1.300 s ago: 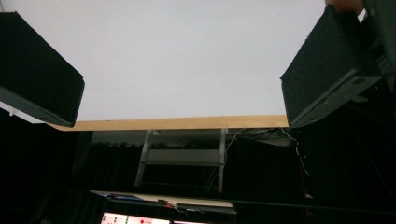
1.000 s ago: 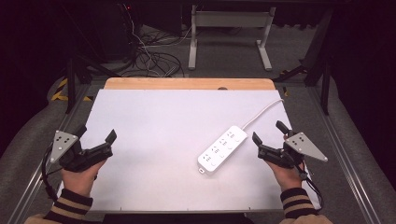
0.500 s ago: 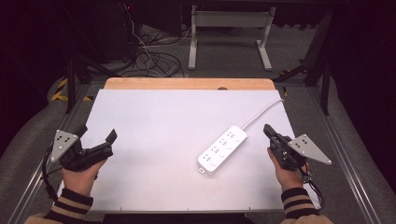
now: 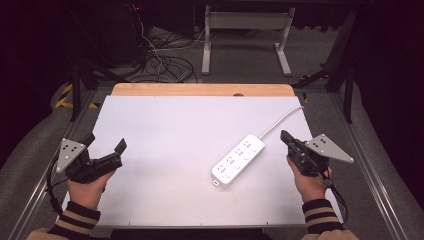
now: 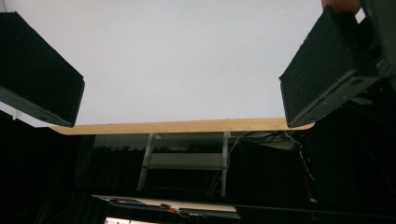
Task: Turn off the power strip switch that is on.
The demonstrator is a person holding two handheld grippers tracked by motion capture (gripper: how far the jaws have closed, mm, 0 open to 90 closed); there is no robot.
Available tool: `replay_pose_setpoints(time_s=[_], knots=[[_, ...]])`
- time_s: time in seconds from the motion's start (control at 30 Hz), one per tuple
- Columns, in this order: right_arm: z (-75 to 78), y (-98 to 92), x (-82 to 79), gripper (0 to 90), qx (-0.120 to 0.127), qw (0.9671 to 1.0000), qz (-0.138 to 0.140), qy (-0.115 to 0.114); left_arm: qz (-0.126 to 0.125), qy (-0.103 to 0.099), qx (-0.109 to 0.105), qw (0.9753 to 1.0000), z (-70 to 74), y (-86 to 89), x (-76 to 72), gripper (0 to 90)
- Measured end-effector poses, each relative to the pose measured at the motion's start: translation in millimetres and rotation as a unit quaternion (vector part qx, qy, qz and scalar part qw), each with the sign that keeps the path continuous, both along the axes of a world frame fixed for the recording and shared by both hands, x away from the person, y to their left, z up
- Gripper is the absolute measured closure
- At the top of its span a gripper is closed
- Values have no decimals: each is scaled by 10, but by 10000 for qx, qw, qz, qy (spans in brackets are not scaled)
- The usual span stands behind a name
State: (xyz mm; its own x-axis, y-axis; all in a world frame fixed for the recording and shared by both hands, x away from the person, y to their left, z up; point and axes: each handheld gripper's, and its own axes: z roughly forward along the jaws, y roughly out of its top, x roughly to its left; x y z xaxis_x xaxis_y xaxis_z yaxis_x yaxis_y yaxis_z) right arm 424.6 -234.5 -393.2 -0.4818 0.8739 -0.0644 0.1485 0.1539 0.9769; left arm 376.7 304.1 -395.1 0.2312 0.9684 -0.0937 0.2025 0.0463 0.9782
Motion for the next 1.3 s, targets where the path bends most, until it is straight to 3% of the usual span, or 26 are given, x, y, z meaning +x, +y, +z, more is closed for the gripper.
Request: replay_pose_setpoints(time_s=[0.17,0.33,0.37,0.4,0.43,0.47,0.57,0.7,0.87,1.0,1.17,1.2,1.3], knots=[[70,165,64,899,-176,9996,102,208,-16,21,8,10000,-4,0,7,3],[121,370,226,899,-305,9952,288,881,-1,37,1,10000,-8,3,10,3],[121,370,226,899,-305,9952,288,881,-2,40,2,10000,-8,2,11,3],[93,399,279,899,-334,9930,240,1106,0,27,7,10000,-11,1,13,3],[93,399,279,899,-334,9930,240,1106,1,29,11,10000,-12,-1,15,3],[73,410,308,899,-360,9908,252,1283,-9,48,17,10000,-13,-2,18,3],[6,435,383,899,-577,9862,228,1534,-7,51,21,10000,-17,-7,21,3],[-175,506,546,899,-928,9758,224,1967,-23,60,37,10000,-18,-9,22,4],[-299,545,631,899,-1100,9715,165,2095,-3,58,14,10000,-19,0,18,4],[-452,561,696,899,-1279,9644,186,2305,-27,63,16,10000,-16,5,14,4],[-527,560,712,898,-1305,9640,196,2309,-23,68,10,10000,-16,0,16,4],[-563,563,722,898,-1344,9624,203,2353,-29,61,26,10000,-15,-3,17,4],[-587,568,725,898,-1340,9629,223,2330,-48,82,29,10000,-16,-3,20,4]])
